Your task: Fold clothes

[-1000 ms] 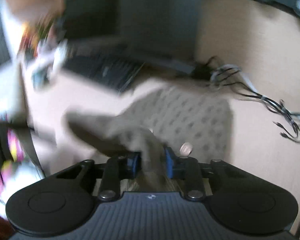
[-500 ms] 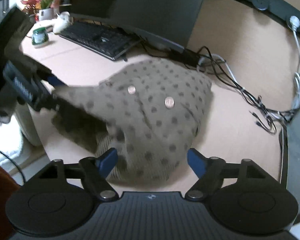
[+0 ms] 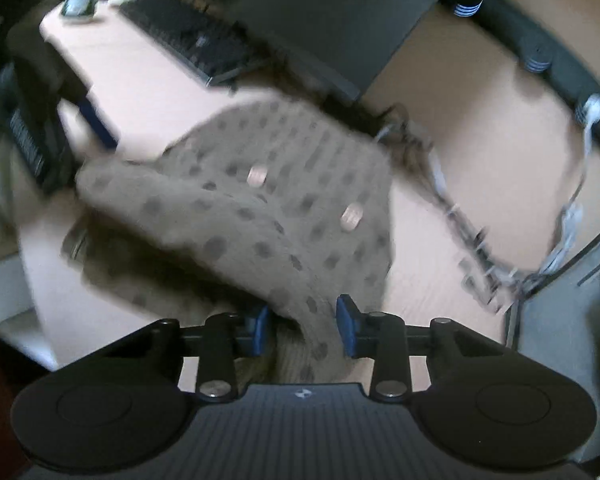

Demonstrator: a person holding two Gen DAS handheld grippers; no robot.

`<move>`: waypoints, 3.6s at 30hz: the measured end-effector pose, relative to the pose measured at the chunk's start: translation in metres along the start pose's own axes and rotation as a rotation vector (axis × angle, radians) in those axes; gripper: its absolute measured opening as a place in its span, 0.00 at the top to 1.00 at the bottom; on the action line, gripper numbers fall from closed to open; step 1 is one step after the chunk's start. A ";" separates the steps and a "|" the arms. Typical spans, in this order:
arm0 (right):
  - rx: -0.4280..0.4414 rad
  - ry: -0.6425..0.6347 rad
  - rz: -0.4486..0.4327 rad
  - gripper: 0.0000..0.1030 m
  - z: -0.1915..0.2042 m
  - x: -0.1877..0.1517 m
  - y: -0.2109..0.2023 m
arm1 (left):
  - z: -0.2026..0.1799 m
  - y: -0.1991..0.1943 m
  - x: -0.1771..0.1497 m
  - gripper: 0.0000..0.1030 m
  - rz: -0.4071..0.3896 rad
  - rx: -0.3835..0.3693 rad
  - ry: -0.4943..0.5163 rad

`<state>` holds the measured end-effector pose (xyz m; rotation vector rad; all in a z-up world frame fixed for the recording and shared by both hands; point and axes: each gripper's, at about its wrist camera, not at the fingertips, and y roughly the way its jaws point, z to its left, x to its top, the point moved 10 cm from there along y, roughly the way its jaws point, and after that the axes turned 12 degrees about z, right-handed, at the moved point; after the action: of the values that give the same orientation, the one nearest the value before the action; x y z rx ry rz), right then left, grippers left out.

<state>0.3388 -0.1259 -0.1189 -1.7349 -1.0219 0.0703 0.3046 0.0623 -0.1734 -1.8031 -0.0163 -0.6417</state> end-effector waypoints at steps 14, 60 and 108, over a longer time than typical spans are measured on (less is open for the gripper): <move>0.335 0.412 -0.155 0.37 -0.060 0.024 -0.034 | -0.027 -0.074 0.052 0.02 -0.218 -0.326 -0.029; 0.315 0.574 -0.117 0.34 -0.075 0.041 0.007 | 0.102 0.004 0.109 0.95 -0.154 0.137 -0.267; 0.205 0.420 0.029 0.28 -0.071 0.082 0.070 | 0.115 -0.051 0.080 0.59 -0.252 0.041 -0.339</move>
<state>0.4677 -0.1300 -0.1108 -1.4941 -0.6562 -0.1611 0.4039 0.1576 -0.1155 -1.8667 -0.4885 -0.4989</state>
